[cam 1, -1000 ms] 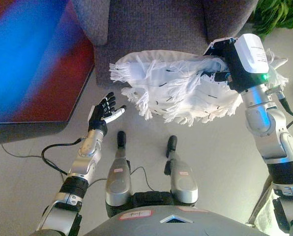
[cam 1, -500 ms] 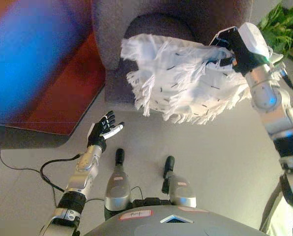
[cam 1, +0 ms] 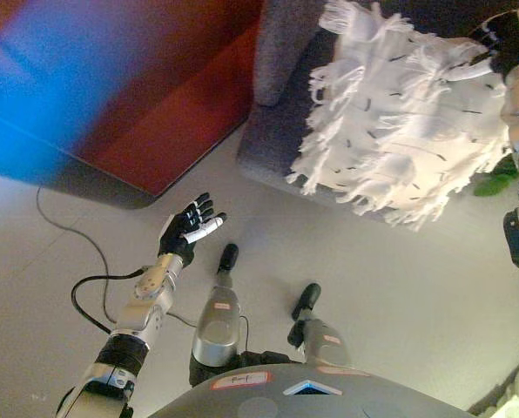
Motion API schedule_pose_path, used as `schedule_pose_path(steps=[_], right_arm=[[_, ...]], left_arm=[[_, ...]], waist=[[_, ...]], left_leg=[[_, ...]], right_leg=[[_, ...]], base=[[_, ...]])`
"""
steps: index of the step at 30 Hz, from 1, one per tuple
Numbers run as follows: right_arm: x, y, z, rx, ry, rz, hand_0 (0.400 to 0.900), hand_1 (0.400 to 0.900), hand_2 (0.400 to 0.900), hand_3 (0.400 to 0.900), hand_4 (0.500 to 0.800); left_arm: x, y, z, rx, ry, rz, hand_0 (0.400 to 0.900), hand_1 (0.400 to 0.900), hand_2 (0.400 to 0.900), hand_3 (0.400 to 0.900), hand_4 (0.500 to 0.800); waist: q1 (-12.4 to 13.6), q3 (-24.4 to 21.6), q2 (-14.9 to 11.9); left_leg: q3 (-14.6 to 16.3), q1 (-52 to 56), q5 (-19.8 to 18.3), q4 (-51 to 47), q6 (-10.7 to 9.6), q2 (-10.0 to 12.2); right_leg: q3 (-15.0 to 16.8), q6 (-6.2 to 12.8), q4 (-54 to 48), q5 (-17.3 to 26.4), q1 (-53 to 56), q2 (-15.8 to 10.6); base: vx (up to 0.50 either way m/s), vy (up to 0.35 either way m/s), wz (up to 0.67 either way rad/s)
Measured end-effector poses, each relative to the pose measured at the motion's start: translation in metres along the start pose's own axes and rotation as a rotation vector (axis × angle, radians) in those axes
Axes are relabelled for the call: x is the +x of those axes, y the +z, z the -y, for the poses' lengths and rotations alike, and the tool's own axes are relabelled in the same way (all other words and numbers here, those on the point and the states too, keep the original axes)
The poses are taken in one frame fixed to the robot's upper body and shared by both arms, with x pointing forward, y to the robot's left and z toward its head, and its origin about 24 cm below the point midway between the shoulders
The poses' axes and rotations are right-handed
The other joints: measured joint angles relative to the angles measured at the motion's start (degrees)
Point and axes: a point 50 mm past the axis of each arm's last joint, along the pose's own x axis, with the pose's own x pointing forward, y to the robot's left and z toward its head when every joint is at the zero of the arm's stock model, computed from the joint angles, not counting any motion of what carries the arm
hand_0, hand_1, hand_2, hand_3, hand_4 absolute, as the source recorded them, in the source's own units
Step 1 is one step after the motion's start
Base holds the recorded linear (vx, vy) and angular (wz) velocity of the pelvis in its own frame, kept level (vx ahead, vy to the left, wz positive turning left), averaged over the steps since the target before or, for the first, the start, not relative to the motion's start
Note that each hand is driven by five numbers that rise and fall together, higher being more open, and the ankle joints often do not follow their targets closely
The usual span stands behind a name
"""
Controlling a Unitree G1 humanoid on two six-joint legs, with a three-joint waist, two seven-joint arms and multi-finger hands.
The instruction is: Pick up the pillow and put it on the sofa.
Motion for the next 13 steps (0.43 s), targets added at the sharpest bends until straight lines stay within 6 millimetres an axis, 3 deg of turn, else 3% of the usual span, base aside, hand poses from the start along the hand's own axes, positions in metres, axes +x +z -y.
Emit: schedule_pose_path(steps=[3,9,13], right_arm=[[0.001,0.009,0.005,0.072,-0.056,0.03,0.9,0.9,0.9,0.9,0.8],[-0.003,0.06,0.015,0.266,-0.107,0.232,0.9,0.9,0.9,0.9,0.8],[-0.02,0.083,0.0,0.47,-0.096,0.384,0.9,0.9,0.9,0.9,0.8]], left_arm=[[0.003,0.004,0.001,0.003,0.0,0.011,0.9,0.9,0.9,0.9,0.8],[0.008,0.011,0.002,0.007,0.008,0.03,0.9,0.9,0.9,0.9,0.8],[0.01,0.013,0.002,0.008,0.02,0.035,0.9,0.9,0.9,0.9,0.8]], waist=[[0.54,-0.03,0.06],[0.0,-0.03,0.05],[-0.96,0.0,-0.1]], left_leg=[[-0.52,-0.11,0.11,0.0,0.06,-0.27],[-0.6,0.72,0.22,-0.02,0.13,-0.62],[0.33,3.64,-0.25,-0.05,0.54,-0.94]], right_leg=[[-0.6,0.11,0.0,-0.12,0.27,-0.12],[-0.4,0.2,0.01,-0.17,1.23,-0.44],[1.01,0.44,0.04,-0.34,3.52,-0.96]], base=[[0.07,0.027,0.04],[0.04,0.052,-0.17],[0.03,0.06,-0.27]])
